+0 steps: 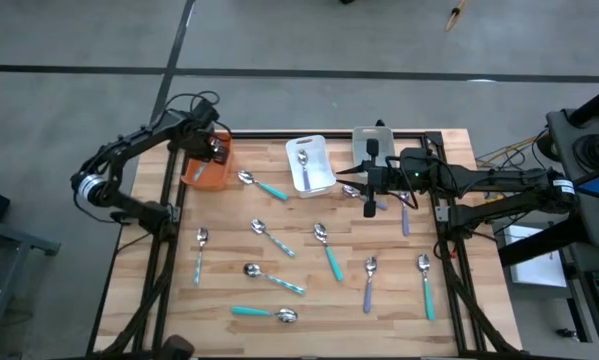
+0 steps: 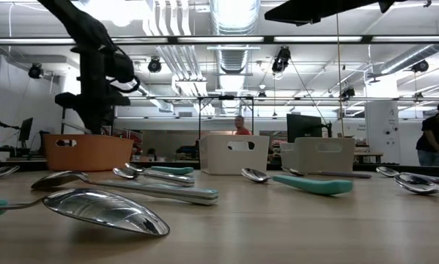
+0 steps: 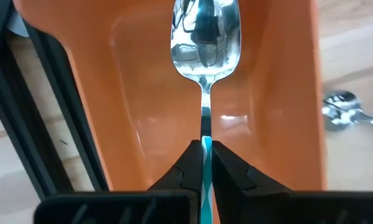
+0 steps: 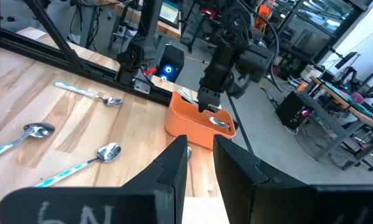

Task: Sort silverware by color (type)
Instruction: Put the blue patterned spoon into the orange bin

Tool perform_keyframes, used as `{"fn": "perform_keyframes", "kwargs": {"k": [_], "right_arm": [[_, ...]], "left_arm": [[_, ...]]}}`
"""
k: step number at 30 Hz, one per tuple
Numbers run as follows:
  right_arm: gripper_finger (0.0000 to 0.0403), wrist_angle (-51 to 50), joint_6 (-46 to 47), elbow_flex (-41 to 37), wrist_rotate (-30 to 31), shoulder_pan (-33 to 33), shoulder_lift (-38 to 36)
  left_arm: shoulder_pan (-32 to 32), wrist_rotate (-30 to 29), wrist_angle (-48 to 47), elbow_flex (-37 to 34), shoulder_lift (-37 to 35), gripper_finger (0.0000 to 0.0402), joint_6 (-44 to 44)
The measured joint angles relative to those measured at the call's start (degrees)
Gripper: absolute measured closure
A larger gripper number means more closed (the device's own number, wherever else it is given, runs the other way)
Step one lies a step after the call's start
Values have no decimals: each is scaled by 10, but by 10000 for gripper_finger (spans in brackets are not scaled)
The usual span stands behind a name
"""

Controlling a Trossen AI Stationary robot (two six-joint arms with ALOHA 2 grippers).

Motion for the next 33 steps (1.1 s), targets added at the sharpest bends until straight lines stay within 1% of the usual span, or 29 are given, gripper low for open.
{"fn": "perform_keyframes", "kwargs": {"k": [3, 6, 16, 24, 28, 33], "right_arm": [[335, 0, 0, 0, 0, 0, 0], [335, 0, 0, 0, 0, 0, 0], [335, 0, -2, 0, 0, 0, 0], [335, -1, -2, 0, 0, 0, 0], [335, -1, -2, 0, 0, 0, 0], [335, -7, -3, 0, 0, 0, 0]], "left_arm": [[0, -14, 6, 0, 17, 400, -8], [0, -15, 8, 0, 32, 400, -9], [0, -25, 21, 0, 54, 400, -24], [-2, -25, 31, -3, 58, 400, -29], [-2, -44, 38, -3, 58, 400, -38], [-2, -46, 44, -4, 60, 400, -42]]}}
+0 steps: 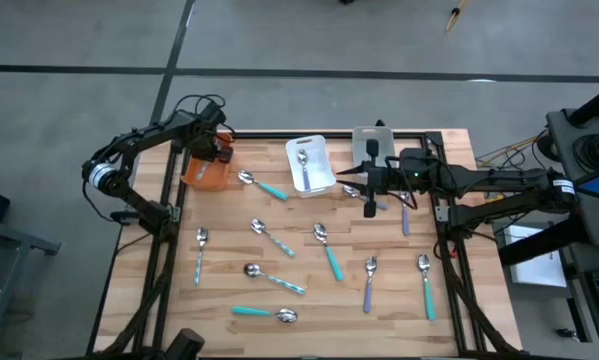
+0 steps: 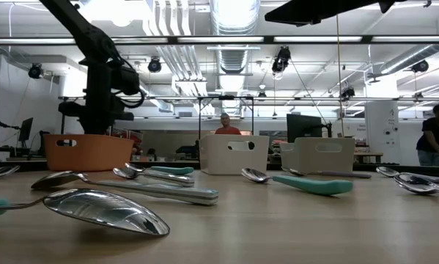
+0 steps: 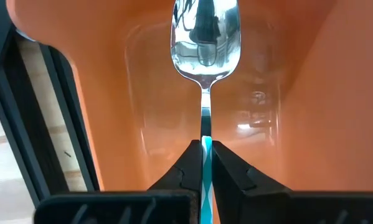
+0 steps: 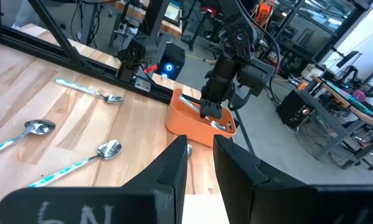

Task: Sort silverware by color (type)
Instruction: Put the blue patterned spoon into the orange bin

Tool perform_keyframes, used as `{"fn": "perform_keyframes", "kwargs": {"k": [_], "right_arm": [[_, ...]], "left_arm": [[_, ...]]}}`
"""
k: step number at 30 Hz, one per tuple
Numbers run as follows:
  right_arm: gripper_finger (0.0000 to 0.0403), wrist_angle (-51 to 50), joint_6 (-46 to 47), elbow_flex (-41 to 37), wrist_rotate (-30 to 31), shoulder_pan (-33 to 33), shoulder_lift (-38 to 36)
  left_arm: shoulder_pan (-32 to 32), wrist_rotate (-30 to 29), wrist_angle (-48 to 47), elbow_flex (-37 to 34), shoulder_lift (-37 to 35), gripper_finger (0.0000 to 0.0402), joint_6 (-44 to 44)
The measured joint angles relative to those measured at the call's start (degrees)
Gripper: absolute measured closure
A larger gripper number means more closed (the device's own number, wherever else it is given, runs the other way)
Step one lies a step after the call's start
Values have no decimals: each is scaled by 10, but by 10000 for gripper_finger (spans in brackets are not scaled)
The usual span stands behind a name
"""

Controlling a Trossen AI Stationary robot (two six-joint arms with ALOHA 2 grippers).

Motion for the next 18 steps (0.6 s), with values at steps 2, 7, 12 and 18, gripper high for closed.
{"fn": "perform_keyframes", "kwargs": {"k": [2, 7, 12, 18], "right_arm": [[335, -2, 0, 0, 0, 0, 0], [335, -2, -1, 0, 0, 0, 0], [335, -2, -1, 0, 0, 0, 0], [335, -2, 0, 0, 0, 0, 0]], "left_arm": [[0, -7, 5, 0, 1, 400, -3], [0, -8, 11, 0, 6, 400, -7], [0, -8, 18, 0, 24, 400, -9], [-1, -8, 27, 0, 47, 400, -3]]}}
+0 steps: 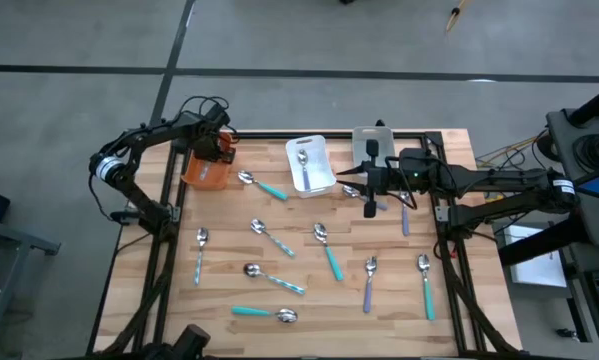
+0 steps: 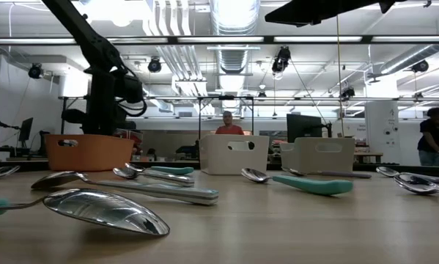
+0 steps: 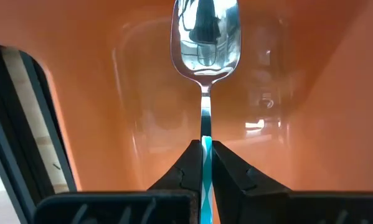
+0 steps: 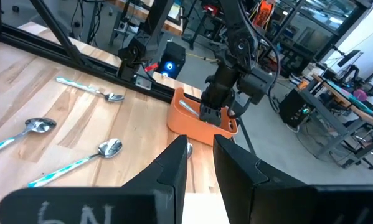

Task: Sort silverware by color (type)
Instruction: Put the blue patterned spoon into the orange bin

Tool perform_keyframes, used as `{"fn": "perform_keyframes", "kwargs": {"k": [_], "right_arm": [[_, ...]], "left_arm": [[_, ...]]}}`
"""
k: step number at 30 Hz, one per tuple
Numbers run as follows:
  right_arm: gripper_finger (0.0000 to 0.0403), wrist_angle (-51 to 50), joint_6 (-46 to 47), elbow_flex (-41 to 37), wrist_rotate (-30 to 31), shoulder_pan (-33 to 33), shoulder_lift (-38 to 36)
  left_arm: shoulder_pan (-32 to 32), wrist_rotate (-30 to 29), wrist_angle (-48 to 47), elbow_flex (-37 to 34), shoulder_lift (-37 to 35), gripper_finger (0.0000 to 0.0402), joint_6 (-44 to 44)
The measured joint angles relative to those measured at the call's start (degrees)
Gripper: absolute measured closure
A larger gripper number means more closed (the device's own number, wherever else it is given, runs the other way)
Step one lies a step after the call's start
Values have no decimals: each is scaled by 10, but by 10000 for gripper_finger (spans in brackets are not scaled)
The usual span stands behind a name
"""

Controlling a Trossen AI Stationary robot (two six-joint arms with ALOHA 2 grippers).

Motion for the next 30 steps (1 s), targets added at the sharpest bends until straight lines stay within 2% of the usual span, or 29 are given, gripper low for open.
{"fn": "perform_keyframes", "kwargs": {"k": [10, 30], "right_arm": [[335, 0, -1, 0, 0, 0, 0], [335, 0, -1, 0, 0, 0, 0]], "left_arm": [[0, -1, -1, 0, 11, 383, 1], [-12, -1, -6, 0, 11, 378, 8]]}}
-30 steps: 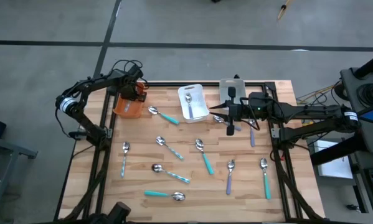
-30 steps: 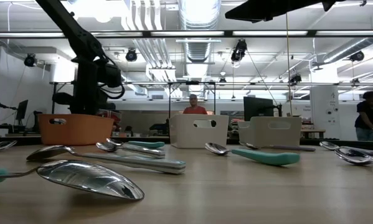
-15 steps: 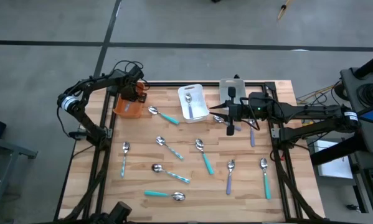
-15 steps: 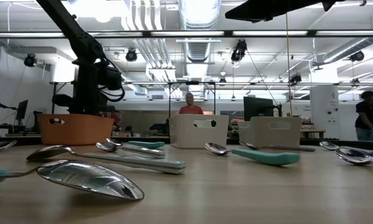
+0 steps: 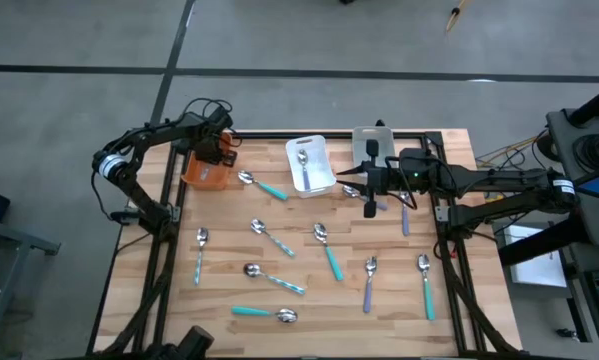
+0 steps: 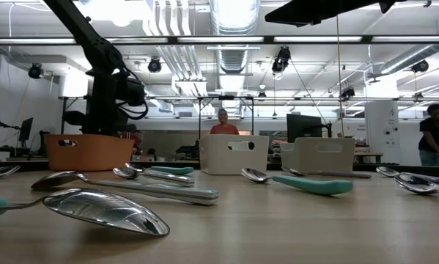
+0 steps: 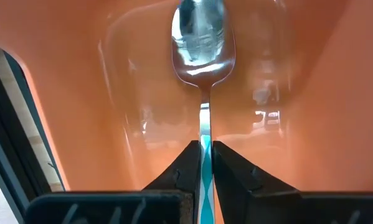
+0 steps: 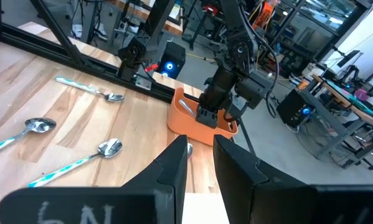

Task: Sort silverware by color (type)
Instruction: Put the blue patterned spoon into the orange bin, then put the blue spoon into the gray bin

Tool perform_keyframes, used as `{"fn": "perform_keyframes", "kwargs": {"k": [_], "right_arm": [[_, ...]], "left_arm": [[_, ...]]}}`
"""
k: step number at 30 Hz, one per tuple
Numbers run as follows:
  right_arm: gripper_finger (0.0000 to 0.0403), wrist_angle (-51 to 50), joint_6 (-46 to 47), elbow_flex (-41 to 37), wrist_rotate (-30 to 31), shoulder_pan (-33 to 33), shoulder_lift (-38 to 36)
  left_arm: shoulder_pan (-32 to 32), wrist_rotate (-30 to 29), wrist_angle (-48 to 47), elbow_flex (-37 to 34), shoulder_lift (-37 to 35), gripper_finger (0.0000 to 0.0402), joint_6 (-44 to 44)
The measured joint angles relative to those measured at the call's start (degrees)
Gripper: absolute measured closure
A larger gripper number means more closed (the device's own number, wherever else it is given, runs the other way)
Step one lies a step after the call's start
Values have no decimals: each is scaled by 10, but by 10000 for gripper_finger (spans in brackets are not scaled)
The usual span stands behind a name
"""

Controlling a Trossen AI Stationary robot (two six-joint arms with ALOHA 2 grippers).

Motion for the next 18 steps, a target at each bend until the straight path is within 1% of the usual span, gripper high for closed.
{"fn": "perform_keyframes", "kwargs": {"k": [4, 12, 15, 18], "right_arm": [[335, 0, 0, 0, 0, 0, 0], [335, 0, 0, 0, 0, 0, 0], [335, 0, 0, 0, 0, 0, 0], [335, 0, 5, 0, 0, 0, 0]], "left_arm": [[0, 0, -1, 0, 0, 365, 6], [-1, 0, -1, 0, -4, 311, 7], [-7, 0, 0, 0, -23, 301, 7], [-20, 0, 0, 0, -50, 299, 7]]}}
